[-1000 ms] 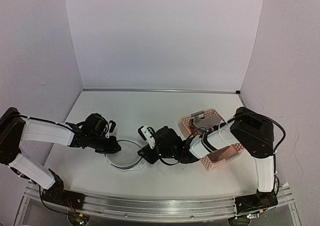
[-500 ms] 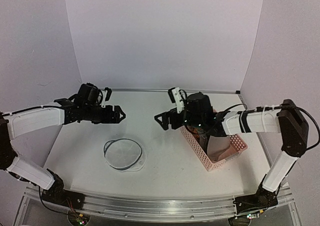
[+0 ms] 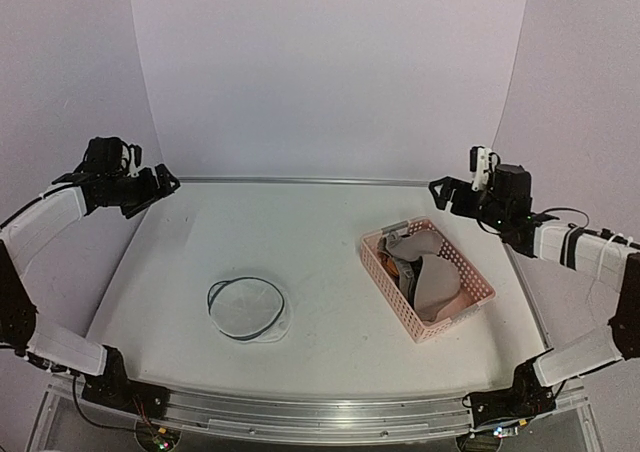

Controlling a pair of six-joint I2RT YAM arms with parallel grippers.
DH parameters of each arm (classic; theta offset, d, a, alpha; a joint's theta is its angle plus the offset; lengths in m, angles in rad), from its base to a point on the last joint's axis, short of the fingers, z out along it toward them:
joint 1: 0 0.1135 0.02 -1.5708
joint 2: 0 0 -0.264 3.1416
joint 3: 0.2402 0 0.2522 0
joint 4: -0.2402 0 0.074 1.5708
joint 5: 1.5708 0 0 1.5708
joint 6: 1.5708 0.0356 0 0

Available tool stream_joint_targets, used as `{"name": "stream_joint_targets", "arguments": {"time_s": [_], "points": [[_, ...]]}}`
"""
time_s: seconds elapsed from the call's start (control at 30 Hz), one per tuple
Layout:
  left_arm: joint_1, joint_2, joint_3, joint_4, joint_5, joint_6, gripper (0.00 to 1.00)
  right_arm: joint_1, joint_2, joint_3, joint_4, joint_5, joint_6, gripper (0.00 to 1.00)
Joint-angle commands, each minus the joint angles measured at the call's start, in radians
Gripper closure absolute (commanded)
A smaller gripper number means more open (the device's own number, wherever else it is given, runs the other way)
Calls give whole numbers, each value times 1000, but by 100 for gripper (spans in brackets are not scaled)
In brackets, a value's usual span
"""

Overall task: Unzip the laundry bag and remove the bra
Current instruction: Reset both arms

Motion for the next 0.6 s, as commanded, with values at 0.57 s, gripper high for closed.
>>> {"name": "stream_joint_targets", "arguments": {"time_s": [0.57], "points": [[43, -642, -530, 344, 158, -131, 0, -30, -773, -517, -52, 245, 122, 2]]}}
